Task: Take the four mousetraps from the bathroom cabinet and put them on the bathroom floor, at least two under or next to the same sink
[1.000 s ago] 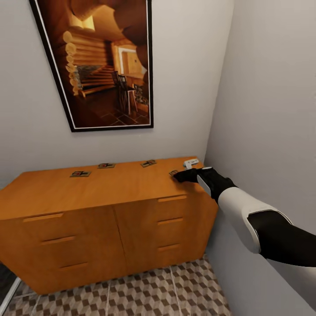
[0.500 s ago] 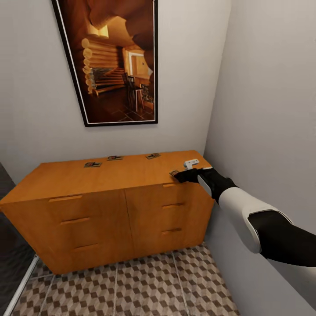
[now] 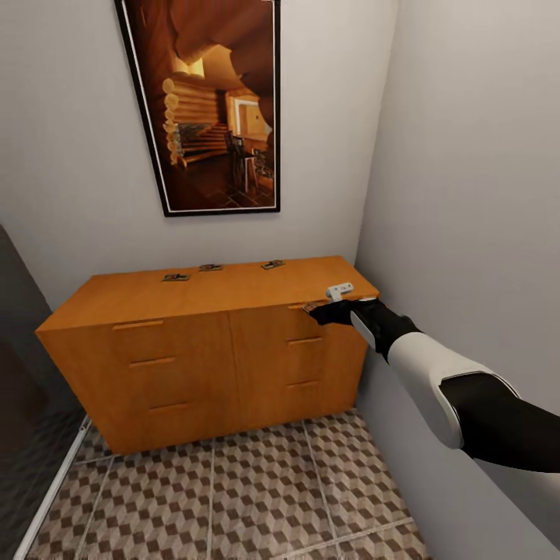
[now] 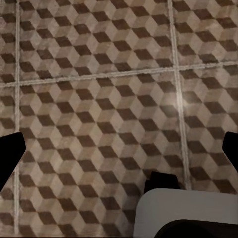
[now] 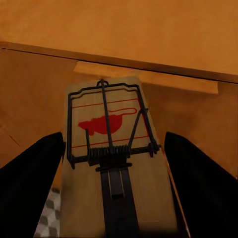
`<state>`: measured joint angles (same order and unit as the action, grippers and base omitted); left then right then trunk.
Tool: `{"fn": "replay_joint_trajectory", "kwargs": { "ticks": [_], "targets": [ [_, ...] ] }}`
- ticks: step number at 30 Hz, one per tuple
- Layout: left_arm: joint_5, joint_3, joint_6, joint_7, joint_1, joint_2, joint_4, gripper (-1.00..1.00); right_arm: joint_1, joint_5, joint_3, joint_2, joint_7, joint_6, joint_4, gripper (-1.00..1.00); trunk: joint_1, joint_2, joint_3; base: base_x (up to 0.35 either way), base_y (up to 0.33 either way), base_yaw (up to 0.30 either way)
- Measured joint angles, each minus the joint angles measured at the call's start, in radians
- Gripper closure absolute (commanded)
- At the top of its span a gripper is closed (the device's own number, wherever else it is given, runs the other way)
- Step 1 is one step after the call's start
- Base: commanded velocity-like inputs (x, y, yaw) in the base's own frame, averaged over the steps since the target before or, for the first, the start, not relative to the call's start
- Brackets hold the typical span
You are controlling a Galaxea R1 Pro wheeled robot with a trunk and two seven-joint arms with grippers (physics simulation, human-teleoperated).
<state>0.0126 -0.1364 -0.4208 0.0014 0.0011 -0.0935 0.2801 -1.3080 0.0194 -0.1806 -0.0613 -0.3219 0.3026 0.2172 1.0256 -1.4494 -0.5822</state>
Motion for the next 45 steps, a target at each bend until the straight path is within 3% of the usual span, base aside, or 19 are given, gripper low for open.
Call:
{"fn": "replay_joint_trajectory", "kwargs": {
  "ticks": [10, 17, 25, 31, 36, 45],
  "targets": [
    [0.0, 0.0, 0.0, 0.0, 0.0, 0.0, 0.0, -1.0, 0.0, 0.0, 0.001, 0.0, 0.012, -0.005, -0.024, 1.0, 0.0, 0.0, 0.0, -0.317, 0.062, 0.0],
    [0.0, 0.0, 0.0, 0.0, 0.0, 0.0, 0.0, -1.0, 0.0, 0.0, 0.002, 0.0, 0.013, -0.033, -0.08, 1.0, 0.0, 0.0, 0.0, -0.077, 0.009, 0.0],
    [0.0, 0.0, -0.001, 0.0, 0.0, 0.0, 0.001, -1.0, 0.02, 0.001, 0.0, 0.001, 0.013, -0.185, -0.189, 1.0, -0.001, 0.0, 0.0, -0.008, 0.001, 0.0],
    [0.0, 0.0, -0.001, 0.0, 0.0, 0.0, 0.002, -1.0, 0.148, 0.003, -0.001, 0.005, 0.012, -0.287, -0.201, 1.0, -0.001, 0.0, 0.0, 0.0, 0.0, 0.0],
    [0.0, 0.0, 0.0, 0.0, 0.0, 0.0, 0.001, -1.0, 0.321, 0.005, 0.0, 0.021, 0.02, -0.413, -0.201, 1.0, -0.001, 0.0, 0.0, 0.0, 0.0, 0.0],
    [0.0, 0.002, 0.0, 0.0, 0.0, 0.001, 0.0, -1.0, 0.565, 0.004, -0.005, 0.038, 0.163, -0.64, -0.201, 1.0, -0.001, 0.0, 0.0, 0.0, 0.0, 0.0]
  ]
}}
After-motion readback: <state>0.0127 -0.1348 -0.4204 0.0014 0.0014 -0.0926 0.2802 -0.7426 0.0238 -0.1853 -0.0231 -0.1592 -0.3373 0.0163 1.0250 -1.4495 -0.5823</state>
